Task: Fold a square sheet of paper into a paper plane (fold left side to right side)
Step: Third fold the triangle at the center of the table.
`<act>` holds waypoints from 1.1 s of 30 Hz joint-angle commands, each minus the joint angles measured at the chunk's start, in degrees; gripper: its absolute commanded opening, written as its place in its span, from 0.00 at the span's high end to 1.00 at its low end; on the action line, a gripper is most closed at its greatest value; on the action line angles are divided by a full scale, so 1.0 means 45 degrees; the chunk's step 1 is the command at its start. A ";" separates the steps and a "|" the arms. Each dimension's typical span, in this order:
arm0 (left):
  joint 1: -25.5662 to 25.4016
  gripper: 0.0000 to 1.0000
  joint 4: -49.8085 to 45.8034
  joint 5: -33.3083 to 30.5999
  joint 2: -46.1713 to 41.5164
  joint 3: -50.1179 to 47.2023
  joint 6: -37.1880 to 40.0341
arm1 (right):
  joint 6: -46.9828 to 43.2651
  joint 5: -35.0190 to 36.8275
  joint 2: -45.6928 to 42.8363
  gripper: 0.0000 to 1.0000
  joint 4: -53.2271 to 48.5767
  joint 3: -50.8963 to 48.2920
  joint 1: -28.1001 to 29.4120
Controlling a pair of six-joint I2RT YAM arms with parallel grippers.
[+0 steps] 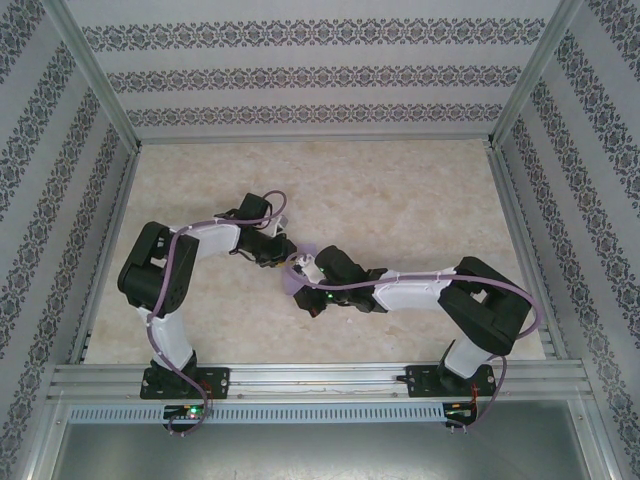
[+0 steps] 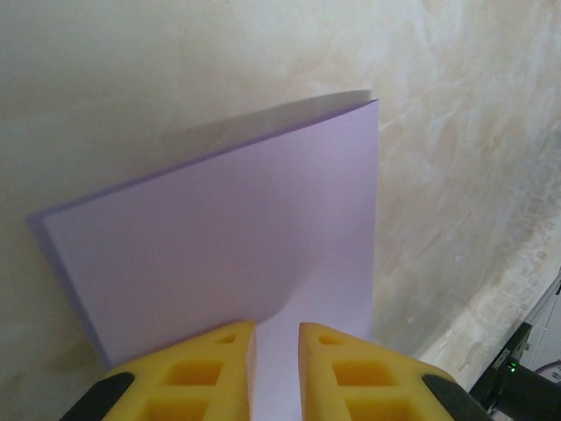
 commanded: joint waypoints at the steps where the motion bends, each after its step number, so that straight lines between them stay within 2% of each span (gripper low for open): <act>1: -0.0168 0.81 -0.0749 -0.0285 0.0274 0.0466 0.0738 | 0.0292 -0.0461 0.0195 1.00 0.0312 -0.0101 -0.0188; 10: -0.0240 0.86 -0.0968 -0.0905 0.0815 0.0438 0.1160 | 0.0667 -0.0642 0.0291 1.00 0.0304 -0.0125 -0.0412; 21: -0.0348 0.91 -0.1259 -0.1576 0.1139 0.0377 0.1638 | 0.1722 -0.0793 0.0234 1.00 0.0189 -0.0218 -0.1316; 33: -0.0419 0.92 -0.1486 -0.1809 0.1158 0.0536 0.1738 | 0.2236 0.0141 0.0371 1.00 -0.0390 -0.0033 -0.1923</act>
